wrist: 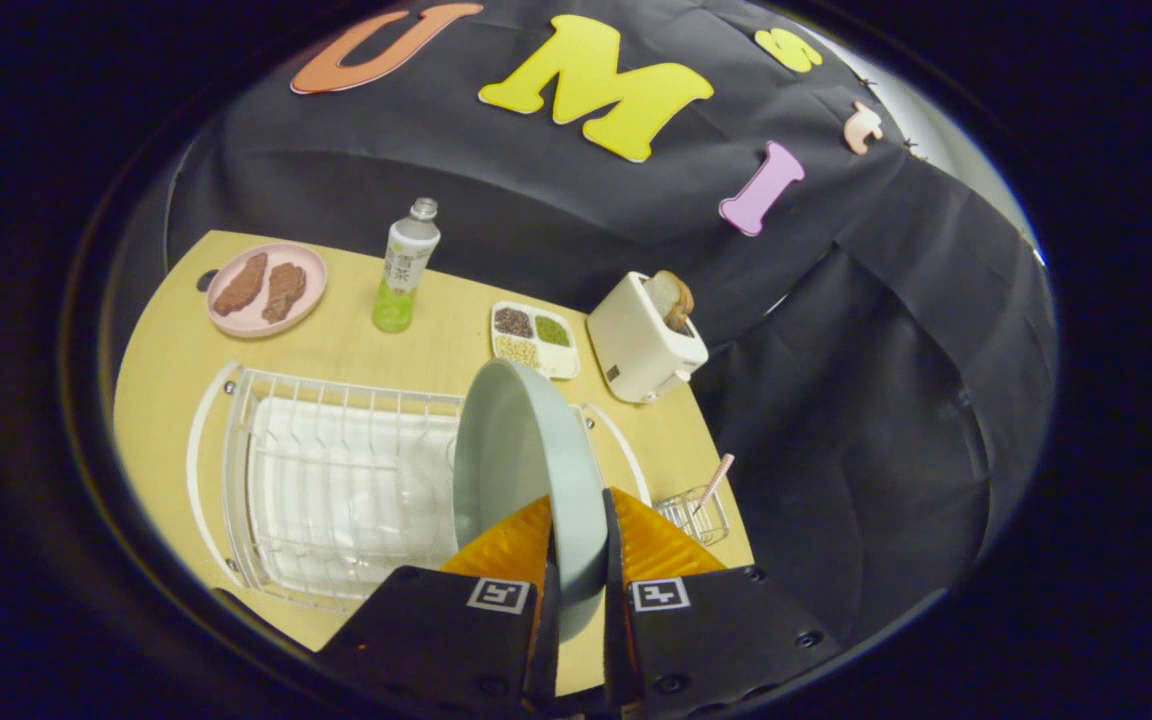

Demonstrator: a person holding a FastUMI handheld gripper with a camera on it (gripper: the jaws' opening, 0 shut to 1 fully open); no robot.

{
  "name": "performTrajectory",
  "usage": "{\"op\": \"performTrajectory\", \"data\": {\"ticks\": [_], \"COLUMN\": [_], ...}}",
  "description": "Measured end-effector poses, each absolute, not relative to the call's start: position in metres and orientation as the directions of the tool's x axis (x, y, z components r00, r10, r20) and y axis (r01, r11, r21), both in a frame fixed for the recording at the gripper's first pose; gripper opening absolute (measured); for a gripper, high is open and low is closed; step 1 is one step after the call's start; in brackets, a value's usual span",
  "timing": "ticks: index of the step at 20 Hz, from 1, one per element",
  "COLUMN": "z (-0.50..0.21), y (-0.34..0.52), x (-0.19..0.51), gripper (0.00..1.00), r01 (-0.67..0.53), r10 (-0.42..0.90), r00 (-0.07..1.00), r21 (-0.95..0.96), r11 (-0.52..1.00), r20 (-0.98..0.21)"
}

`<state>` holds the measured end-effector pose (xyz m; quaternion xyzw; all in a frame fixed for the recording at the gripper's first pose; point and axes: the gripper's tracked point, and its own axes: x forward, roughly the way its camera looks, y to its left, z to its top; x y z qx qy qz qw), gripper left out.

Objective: Take the plate from the dish rack, then take the spoon from the basket and place it into the plate.

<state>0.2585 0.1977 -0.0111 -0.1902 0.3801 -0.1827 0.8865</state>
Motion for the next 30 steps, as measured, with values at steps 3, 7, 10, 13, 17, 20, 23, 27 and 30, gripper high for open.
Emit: {"op": "performTrajectory", "data": {"ticks": [3, 7, 10, 13, 17, 20, 23, 27, 30], "z": [-0.014, -0.011, -0.015, -0.038, -0.095, -0.147, -0.18, -0.212, -0.223], "y": [0.193, 0.183, 0.18, 0.166, 0.135, 0.113, 0.107, 0.094, 0.088], "x": [0.228, 0.181, 0.139, 0.111, 0.1, 0.102, 0.098, 0.104, 0.11], "gripper": [0.23, 0.23, 0.23, 0.24, 0.23, 0.23, 0.23, 0.24, 0.24], "r01": [0.105, 0.013, -0.076, -0.146, -0.153, -0.1, -0.092, -0.084, -0.129], "r10": [-0.338, -0.158, 0.013, 0.131, 0.223, 0.213, 0.246, 0.28, 0.33], "r00": [0.66, 0.723, 0.762, 0.761, 0.738, 0.718, 0.698, 0.68, 0.671], "r21": [-0.364, -0.215, -0.07, 0.029, 0.164, 0.205, 0.256, 0.307, 0.334], "r11": [0.926, 0.976, 0.995, 0.989, 0.975, 0.974, 0.962, 0.948, 0.934], "r20": [-0.671, -0.673, -0.647, -0.635, -0.637, -0.663, -0.673, -0.677, -0.664]}}
